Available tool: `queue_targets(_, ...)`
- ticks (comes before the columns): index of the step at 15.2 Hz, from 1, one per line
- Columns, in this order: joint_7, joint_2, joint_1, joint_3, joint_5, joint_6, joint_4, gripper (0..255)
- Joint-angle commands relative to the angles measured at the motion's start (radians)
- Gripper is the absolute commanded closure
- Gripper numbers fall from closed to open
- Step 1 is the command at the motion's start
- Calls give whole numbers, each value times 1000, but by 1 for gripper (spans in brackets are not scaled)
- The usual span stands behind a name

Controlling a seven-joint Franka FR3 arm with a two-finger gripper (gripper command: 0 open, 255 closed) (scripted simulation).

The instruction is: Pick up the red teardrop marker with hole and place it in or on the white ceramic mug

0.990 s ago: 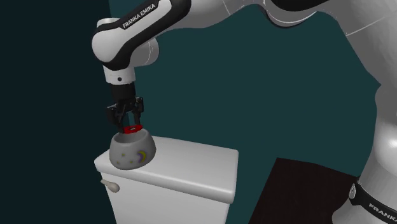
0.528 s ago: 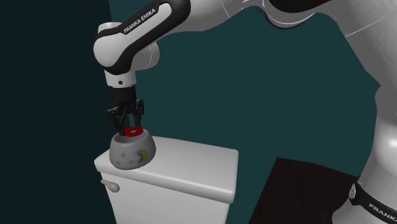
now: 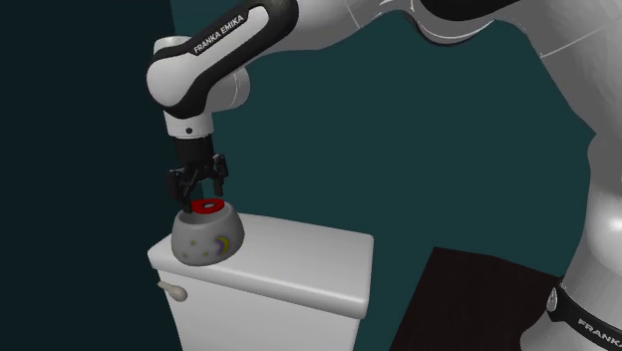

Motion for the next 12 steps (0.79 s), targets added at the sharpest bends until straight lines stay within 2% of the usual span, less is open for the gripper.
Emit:
queue_targets(1, -1, -13, 0, 1, 2, -26, 13, 0)
queue_targets(4, -4, -45, 0, 3, 5, -101, 56, 0)
queue_targets(12, -4, -45, 0, 3, 5, -101, 56, 0)
